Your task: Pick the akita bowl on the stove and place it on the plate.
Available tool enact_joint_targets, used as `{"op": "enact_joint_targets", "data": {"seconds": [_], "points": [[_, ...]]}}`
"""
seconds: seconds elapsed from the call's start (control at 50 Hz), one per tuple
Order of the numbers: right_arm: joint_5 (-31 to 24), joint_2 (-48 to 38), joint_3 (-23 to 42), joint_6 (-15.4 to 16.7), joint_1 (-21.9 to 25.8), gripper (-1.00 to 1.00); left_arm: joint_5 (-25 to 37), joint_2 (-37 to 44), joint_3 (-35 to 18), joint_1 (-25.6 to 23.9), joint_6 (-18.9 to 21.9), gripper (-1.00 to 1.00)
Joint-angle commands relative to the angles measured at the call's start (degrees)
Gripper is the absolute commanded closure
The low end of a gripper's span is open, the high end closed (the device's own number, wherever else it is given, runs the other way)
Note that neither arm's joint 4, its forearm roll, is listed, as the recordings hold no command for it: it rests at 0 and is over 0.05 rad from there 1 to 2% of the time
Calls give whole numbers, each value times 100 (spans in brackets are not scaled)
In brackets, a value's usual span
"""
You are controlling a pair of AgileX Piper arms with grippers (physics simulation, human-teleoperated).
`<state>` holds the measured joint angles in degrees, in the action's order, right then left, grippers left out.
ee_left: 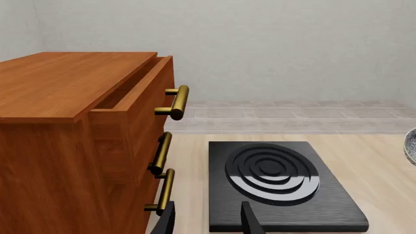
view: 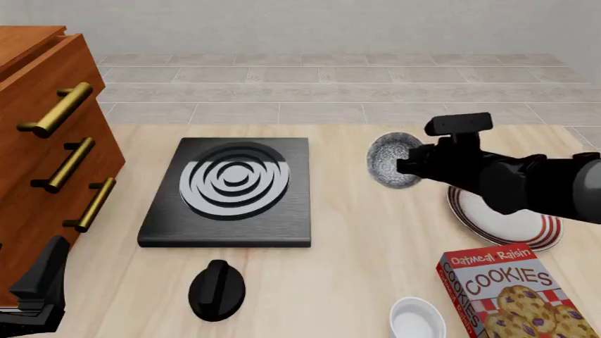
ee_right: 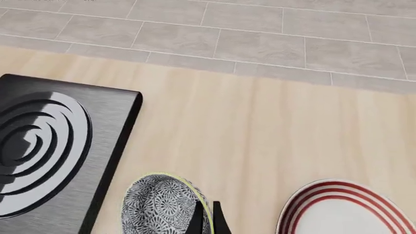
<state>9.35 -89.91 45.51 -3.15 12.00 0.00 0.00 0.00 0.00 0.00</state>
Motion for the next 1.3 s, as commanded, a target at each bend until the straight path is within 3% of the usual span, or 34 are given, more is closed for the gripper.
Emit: {"op": "enact_joint_targets", "data": {"seconds": [0.02, 1.3], "points": [[97, 78, -143, -52, -253, 100, 0, 0, 0, 0, 0, -100], [338, 176, -720, 478, -1903, 100, 0, 0, 0, 0, 0, -100]]}}
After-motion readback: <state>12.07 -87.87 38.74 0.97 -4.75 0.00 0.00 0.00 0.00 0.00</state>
